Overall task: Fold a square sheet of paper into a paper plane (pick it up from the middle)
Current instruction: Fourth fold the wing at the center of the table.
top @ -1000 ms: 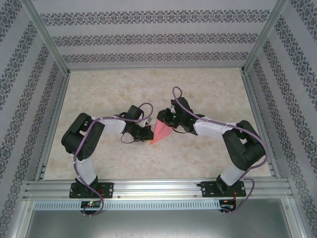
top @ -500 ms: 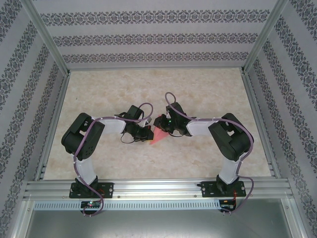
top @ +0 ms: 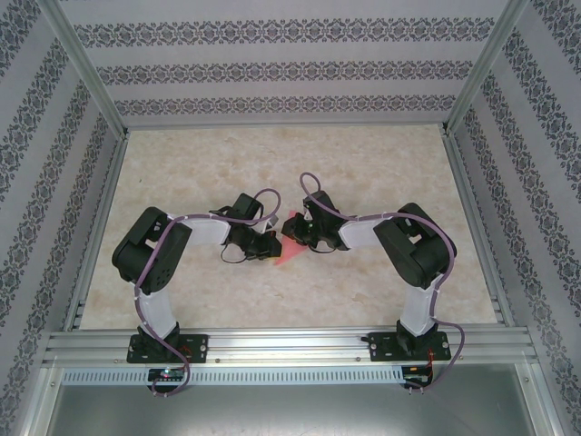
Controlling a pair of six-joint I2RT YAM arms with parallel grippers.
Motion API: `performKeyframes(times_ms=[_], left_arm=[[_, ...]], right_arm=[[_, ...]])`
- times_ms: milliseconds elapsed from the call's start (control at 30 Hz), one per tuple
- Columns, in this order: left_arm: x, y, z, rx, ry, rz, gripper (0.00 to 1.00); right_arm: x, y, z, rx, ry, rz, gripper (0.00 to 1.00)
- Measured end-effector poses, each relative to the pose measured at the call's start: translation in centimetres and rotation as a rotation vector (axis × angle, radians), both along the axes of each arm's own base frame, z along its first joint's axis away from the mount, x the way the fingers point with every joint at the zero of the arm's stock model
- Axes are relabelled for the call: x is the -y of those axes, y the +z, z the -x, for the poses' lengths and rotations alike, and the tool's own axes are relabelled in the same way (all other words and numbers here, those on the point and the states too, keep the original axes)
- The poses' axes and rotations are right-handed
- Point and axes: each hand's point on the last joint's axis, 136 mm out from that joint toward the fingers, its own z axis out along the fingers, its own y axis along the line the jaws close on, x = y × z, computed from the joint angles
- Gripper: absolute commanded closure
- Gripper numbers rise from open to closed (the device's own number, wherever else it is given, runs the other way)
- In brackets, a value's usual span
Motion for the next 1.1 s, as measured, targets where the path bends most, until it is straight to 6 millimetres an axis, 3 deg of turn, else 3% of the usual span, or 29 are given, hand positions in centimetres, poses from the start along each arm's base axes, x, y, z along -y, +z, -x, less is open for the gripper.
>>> performKeyframes(times_ms=[267, 667, 867, 1000, 1100], left_arm=[[-0.6, 0.2, 1.2, -0.011, -0.011, -0.005, 0.84], [-0.9, 0.4, 2.0, -0.017, -0.025, 0.005, 0.93], [-1.1, 0.3, 2.8, -0.027, -0.051, 0.006, 0.74], [-1.6, 1.4, 3.7, -0.03, -0.051, 0.003, 0.69], [-2.0, 3.5, 3.7, 0.014, -0.038, 0.007, 0.7]], right_arm=[[-0.1, -0.1, 0.2, 0.002, 0.013, -0.005, 0.82], [-0.1, -0.1, 0.2, 0.014, 0.026, 0.001, 0.82], [-0.1, -0.1, 0.3, 0.016, 0.028, 0.002, 0.82], [-0.1, -0.1, 0.3, 0.016, 0.029, 0.003, 0.82], [0.0, -0.1, 0.3, 0.021, 0.029, 0.0, 0.82]])
